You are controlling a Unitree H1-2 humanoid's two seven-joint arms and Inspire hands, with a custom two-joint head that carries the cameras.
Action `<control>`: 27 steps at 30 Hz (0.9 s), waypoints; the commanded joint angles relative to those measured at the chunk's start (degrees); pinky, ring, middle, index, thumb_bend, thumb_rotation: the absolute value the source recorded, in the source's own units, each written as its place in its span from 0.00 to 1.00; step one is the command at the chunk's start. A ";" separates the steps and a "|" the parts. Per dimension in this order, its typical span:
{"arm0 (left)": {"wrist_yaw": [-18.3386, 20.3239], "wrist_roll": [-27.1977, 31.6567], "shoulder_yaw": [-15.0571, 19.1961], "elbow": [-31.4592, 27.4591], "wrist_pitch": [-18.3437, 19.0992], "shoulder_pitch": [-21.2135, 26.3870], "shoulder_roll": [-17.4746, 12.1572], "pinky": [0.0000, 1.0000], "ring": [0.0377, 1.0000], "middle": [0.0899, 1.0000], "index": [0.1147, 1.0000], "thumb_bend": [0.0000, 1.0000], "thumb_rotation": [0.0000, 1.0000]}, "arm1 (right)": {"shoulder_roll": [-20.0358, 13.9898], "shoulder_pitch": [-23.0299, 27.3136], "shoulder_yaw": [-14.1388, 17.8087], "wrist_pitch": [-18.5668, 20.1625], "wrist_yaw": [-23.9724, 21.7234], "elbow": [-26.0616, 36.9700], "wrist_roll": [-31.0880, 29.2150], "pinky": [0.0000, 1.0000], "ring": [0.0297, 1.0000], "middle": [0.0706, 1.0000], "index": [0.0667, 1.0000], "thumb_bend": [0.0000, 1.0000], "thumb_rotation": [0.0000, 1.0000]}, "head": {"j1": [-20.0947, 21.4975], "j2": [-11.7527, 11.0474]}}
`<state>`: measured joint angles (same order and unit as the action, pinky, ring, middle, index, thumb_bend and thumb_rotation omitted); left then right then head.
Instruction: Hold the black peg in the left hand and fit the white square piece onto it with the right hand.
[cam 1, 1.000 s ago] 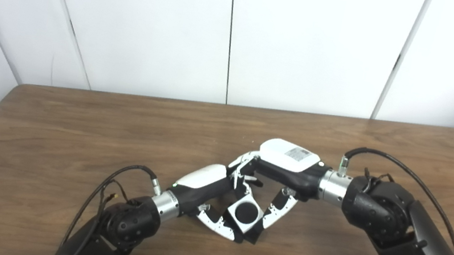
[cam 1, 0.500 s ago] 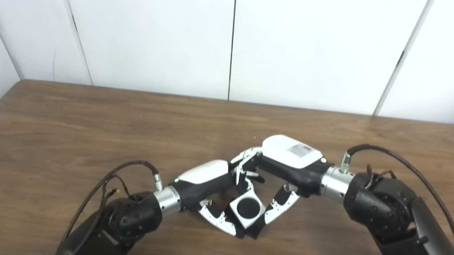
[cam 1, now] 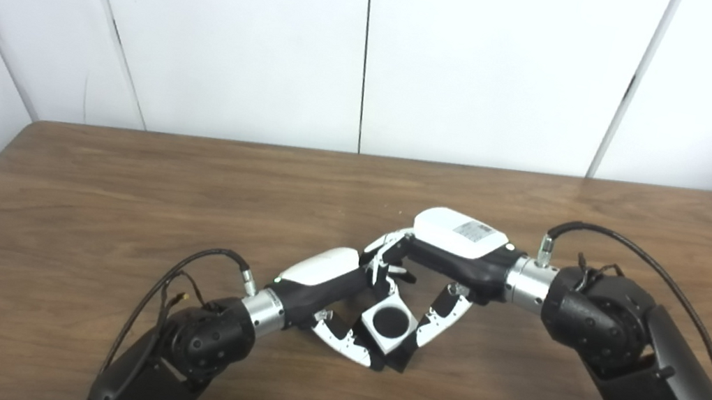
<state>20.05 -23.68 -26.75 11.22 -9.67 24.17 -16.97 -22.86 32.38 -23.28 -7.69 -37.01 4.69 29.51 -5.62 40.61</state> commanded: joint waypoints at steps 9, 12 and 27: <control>3.24 -2.29 -1.70 1.20 2.99 -1.63 -1.01 0.94 0.98 0.90 0.43 0.51 0.09 | -1.63 2.16 1.13 0.85 -0.64 0.99 -0.68 0.72 0.81 0.79 0.46 0.52 0.17 | 0.03 0.22; 3.36 -2.33 -1.70 1.00 3.40 -1.69 -1.01 0.95 0.98 0.91 0.43 0.51 0.09 | -1.68 2.06 1.17 0.86 -0.71 1.02 -0.62 0.72 0.81 0.79 0.46 0.52 0.17 | 0.00 0.34; 3.15 -2.08 -1.56 1.14 3.00 -1.58 -0.94 0.95 0.99 0.90 0.43 0.51 0.09 | -1.96 2.02 1.15 1.57 -1.74 1.48 -0.40 0.75 0.81 0.80 0.63 0.84 0.34 | -0.02 0.68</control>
<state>20.07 -23.66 -26.73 11.15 -9.48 24.17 -16.95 -23.61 32.34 -23.13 -6.74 -38.79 4.71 29.56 -5.62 41.22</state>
